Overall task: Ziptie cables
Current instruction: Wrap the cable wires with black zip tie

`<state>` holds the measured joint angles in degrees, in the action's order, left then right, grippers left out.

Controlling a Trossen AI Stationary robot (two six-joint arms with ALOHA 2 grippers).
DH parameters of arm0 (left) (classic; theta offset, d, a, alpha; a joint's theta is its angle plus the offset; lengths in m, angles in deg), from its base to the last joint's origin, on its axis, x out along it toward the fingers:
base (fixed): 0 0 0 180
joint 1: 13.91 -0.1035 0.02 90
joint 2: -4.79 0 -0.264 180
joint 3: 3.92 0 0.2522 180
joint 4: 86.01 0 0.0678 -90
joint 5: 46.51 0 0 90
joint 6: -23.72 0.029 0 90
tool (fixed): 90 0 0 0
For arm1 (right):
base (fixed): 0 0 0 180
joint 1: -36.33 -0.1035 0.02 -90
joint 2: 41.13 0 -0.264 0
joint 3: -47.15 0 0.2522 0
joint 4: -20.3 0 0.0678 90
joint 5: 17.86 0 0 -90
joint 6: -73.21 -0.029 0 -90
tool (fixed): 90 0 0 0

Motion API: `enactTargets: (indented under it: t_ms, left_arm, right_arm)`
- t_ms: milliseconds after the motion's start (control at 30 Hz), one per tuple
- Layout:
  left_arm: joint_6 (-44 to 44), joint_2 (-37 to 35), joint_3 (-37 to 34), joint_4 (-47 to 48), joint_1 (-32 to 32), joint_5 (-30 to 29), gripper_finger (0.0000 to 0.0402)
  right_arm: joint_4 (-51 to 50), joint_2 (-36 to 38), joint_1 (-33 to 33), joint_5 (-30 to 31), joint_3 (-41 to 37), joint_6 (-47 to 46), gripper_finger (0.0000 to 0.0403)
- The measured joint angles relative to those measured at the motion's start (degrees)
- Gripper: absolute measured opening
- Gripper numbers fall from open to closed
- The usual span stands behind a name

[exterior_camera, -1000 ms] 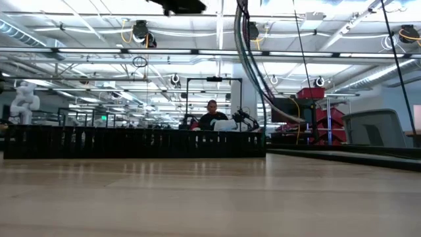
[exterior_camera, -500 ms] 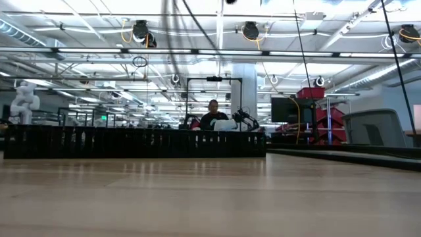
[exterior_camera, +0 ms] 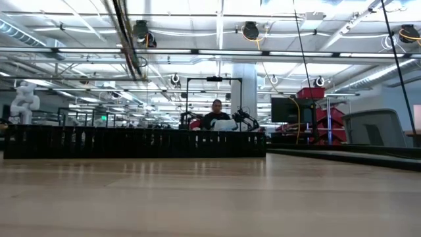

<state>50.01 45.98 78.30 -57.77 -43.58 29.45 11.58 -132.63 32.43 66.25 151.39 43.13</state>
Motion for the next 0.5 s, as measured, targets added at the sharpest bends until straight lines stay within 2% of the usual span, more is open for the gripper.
enactTargets:
  t_ms: [100,167,267,400,500]
  left_arm:
    - [0.0,0.0,0.0,1.8,0.0,0.1,0.0162]
    - [0.0,0.0,0.0,1.9,0.0,0.2,0.0162]
    - [-0.3,0.0,0.0,1.9,0.0,0.3,0.0162]
    - [-3.4,0.0,0.0,1.8,0.1,0.3,0.0162]
    - [-4.9,0.0,0.0,1.3,0.1,0.3,0.0162]
  right_arm:
    - [-22.2,-0.1,-2.2,6.0,-0.2,-1.8,0.0021]
    - [-28.9,-1.2,-2.0,7.7,-0.3,-3.1,0.0021]
    - [-28.3,-2.1,-2.0,9.3,-0.2,-2.6,0.0021]
    - [-25.5,-4.8,-2.3,8.6,0.0,-0.4,0.0021]
    - [-17.5,-8.3,-1.5,8.7,-0.1,1.5,0.0021]
